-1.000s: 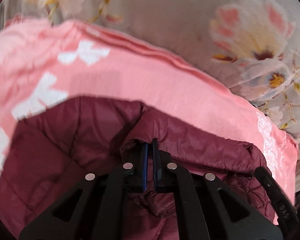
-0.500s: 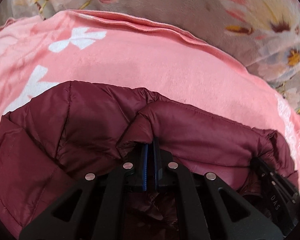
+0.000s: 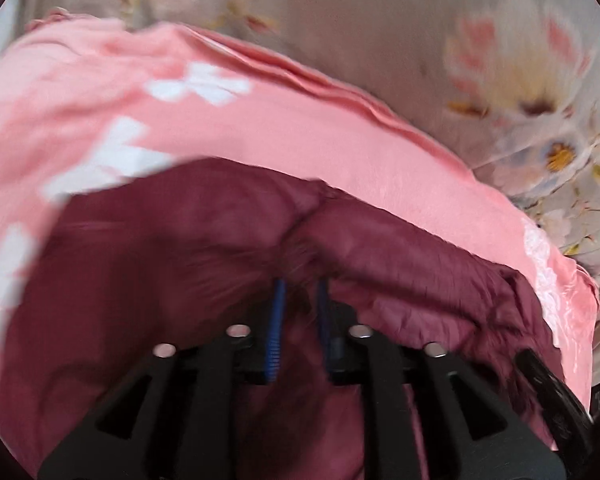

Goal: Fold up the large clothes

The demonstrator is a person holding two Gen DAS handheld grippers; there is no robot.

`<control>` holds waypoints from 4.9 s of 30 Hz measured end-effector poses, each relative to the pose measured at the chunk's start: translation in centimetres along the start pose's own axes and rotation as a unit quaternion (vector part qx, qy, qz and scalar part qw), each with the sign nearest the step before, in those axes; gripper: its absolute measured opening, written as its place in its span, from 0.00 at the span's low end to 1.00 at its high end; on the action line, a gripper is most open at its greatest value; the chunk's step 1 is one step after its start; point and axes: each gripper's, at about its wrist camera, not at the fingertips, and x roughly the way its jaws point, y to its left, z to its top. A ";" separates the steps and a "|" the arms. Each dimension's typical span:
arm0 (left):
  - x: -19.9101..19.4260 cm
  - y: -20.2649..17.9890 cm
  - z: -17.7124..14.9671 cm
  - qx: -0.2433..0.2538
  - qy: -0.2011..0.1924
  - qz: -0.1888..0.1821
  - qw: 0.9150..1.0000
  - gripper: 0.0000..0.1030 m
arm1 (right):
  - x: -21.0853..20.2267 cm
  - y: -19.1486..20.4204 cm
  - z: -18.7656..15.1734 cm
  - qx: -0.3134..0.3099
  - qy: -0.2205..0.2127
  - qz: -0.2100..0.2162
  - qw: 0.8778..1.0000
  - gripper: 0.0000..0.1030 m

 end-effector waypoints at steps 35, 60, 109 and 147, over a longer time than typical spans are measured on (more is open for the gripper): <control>-24.8 17.4 -22.7 -0.120 0.066 -0.047 0.990 0.16 | -25.1 -9.7 -28.4 0.220 -0.009 0.024 0.975 0.07; -54.7 16.6 -26.3 -0.076 -0.107 -0.154 0.979 0.04 | -58.1 -0.7 -32.1 0.061 -0.265 0.008 0.962 0.03; -18.5 12.5 -16.2 -0.047 0.025 0.038 0.998 0.07 | -20.3 -9.6 -18.2 0.151 -0.049 -0.051 0.986 0.03; -22.4 -0.4 -18.5 0.093 0.005 -0.010 0.996 0.41 | -21.5 6.2 -17.6 -0.002 -0.024 0.029 0.999 0.02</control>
